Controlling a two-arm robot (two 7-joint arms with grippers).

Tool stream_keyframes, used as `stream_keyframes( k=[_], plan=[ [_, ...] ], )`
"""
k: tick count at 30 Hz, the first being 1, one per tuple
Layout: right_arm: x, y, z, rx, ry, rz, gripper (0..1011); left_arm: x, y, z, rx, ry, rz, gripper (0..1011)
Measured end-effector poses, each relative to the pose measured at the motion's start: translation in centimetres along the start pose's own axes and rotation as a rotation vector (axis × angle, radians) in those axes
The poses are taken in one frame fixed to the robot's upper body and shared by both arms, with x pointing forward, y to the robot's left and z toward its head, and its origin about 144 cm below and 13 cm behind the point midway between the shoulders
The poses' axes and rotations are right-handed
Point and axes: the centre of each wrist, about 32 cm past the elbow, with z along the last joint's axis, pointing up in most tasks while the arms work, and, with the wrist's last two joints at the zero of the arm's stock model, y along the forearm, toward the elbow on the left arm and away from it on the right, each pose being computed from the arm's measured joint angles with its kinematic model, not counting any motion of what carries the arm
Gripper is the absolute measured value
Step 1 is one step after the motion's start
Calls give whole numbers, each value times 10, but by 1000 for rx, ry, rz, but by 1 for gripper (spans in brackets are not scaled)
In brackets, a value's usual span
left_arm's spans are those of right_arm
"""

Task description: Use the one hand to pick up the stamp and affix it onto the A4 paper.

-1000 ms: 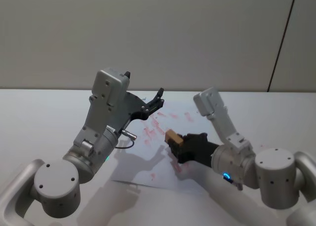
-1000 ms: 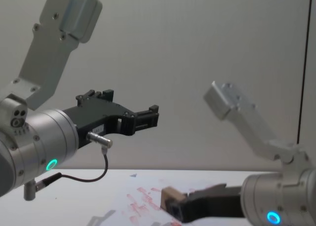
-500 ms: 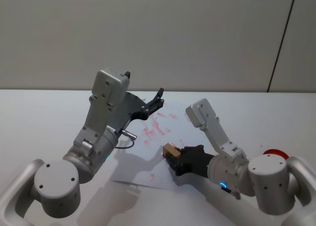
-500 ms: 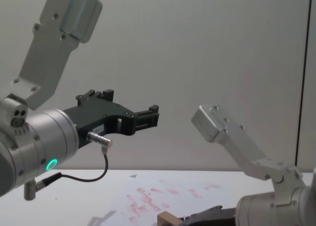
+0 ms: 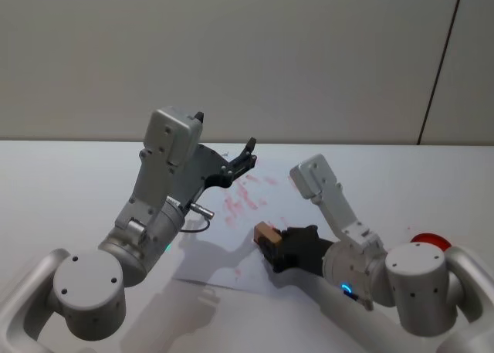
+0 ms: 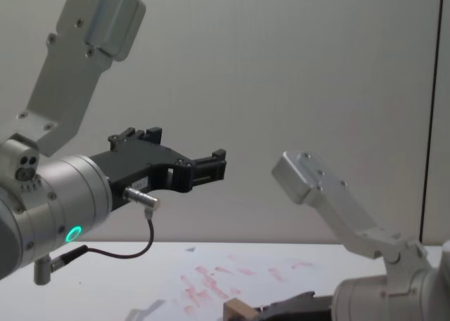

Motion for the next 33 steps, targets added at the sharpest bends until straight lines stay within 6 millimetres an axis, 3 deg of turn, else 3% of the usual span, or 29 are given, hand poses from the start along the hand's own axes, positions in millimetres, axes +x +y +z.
stream_keyframes(
  k=[15, 23, 33],
  plan=[
    [7, -12, 34, 215, 36, -36, 221, 0, 0, 0, 0, 0, 0, 1003],
    [20, -39, 51, 327, 81, -111, 220, 0, 0, 0, 0, 0, 0, 1003],
    [37, -83, 41, 373, 137, -247, 221, 0, 0, 0, 0, 0, 0, 1003]
  ],
)
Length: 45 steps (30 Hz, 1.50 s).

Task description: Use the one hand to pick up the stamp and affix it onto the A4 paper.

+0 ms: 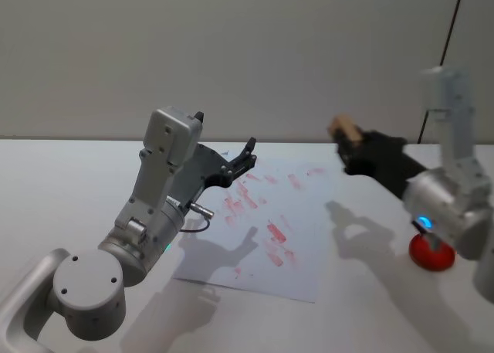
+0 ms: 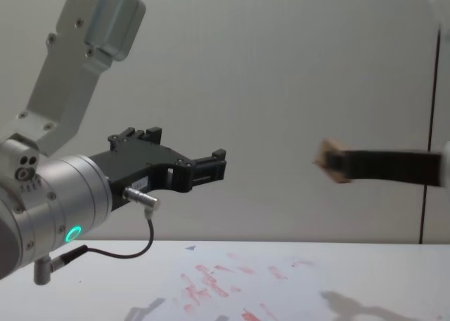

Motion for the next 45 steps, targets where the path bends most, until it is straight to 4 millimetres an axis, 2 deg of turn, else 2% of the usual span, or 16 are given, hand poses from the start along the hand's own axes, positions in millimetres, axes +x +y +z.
stream_keyframes(
  k=[1, 5, 15, 22, 30, 45],
  plan=[
    [0, 0, 0, 0, 0, 0, 221, 0, 0, 0, 0, 0, 0, 1003],
    [15, -27, -4, 0, 12, -82, 220, 0, 0, 0, 0, 0, 0, 1003],
    [34, -69, -16, -44, 13, -202, 221, 0, 0, 0, 0, 0, 0, 1003],
    [41, -85, -22, -94, 4, -240, 221, 0, 0, 0, 0, 0, 0, 1003],
    [46, -91, -26, -140, -7, -250, 220, 0, 0, 0, 0, 0, 0, 1002],
    [51, -92, -37, -257, -29, -255, 220, 0, 0, 0, 0, 0, 0, 1003]
  ],
)
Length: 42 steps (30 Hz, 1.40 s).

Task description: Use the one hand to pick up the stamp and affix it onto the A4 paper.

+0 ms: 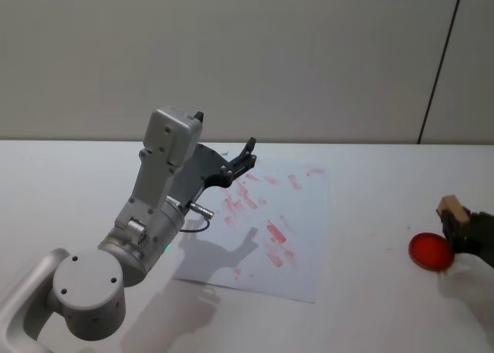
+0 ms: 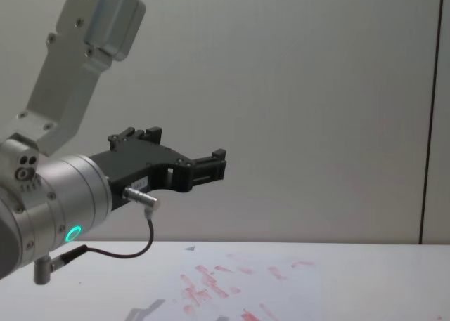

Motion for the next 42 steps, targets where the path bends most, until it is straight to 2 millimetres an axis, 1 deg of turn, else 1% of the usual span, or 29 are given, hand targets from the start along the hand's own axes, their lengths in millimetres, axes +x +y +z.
stream_keyframes(
  k=[8, 24, 25, 27, 28, 30, 31, 32, 34, 35, 37, 38, 42],
  plan=[
    [-2, 4, -5, -46, -14, 10, 220, 0, 0, 0, 0, 0, 0, 1003],
    [-6, 11, -8, -83, -36, 21, 221, 0, 0, 0, 0, 0, 0, 1003],
    [-6, 12, -8, -84, -38, 21, 233, 0, 0, 0, 0, 0, 0, 1003],
    [-6, 12, -8, -86, -40, 21, 278, 0, 0, 0, 0, 0, 0, 1003],
    [-6, 12, -8, -87, -40, 21, 325, 0, 0, 0, 0, 0, 0, 1003],
    [-6, 13, -8, -89, -42, 21, 361, 0, 0, 0, 0, 0, 0, 1003],
    [-6, 13, -8, -90, -43, 21, 423, 0, 0, 0, 0, 0, 0, 1003],
    [-6, 13, -8, -90, -44, 21, 423, 0, 0, 0, 0, 0, 0, 1003],
    [-7, 14, -9, -92, -45, 21, 530, 0, 0, 0, 0, 0, 0, 1003],
    [-7, 14, -9, -92, -45, 21, 530, 0, 0, 0, 0, 0, 0, 1002],
    [-7, 14, -9, -93, -46, 21, 591, 0, 0, 0, 0, 0, 0, 1003],
    [-7, 14, -9, -94, -47, 21, 652, 0, 0, 0, 0, 0, 0, 1003],
    [-7, 14, -9, -94, -47, 22, 752, 0, 0, 0, 0, 0, 0, 1003]
  ],
)
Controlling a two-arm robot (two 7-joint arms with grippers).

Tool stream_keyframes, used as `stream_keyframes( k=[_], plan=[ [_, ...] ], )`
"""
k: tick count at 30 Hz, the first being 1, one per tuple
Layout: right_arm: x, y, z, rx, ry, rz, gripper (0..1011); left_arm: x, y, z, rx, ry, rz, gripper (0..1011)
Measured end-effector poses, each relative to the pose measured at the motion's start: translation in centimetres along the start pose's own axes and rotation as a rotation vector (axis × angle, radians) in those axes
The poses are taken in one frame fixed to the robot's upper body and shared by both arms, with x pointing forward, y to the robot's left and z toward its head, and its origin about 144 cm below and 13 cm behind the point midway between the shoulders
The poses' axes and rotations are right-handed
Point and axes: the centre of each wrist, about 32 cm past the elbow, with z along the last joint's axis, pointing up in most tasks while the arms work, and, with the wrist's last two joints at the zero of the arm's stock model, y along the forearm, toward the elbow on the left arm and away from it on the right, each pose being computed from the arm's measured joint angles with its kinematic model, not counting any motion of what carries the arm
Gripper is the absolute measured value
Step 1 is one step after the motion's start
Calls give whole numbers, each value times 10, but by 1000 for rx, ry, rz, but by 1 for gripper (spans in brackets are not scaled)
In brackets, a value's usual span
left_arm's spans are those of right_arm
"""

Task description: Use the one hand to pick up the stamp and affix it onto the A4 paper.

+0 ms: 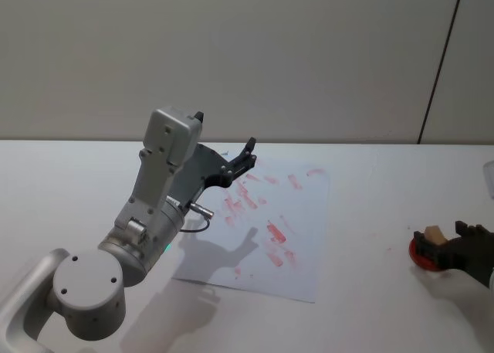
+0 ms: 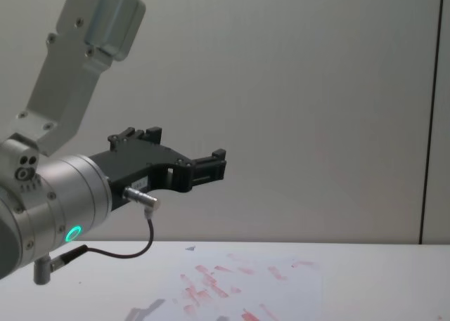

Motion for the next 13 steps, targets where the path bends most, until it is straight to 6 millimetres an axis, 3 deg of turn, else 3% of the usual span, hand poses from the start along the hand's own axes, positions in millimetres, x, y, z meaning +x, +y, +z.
stream_keyframes(
  k=[8, 13],
  plan=[
    [0, 0, 0, -2, -2, 0, 982, 0, 0, 0, 0, 0, 0, 1003],
    [0, 1, 0, -3, -3, 0, 1001, 0, 0, 0, 0, 0, 0, 1003]
  ],
)
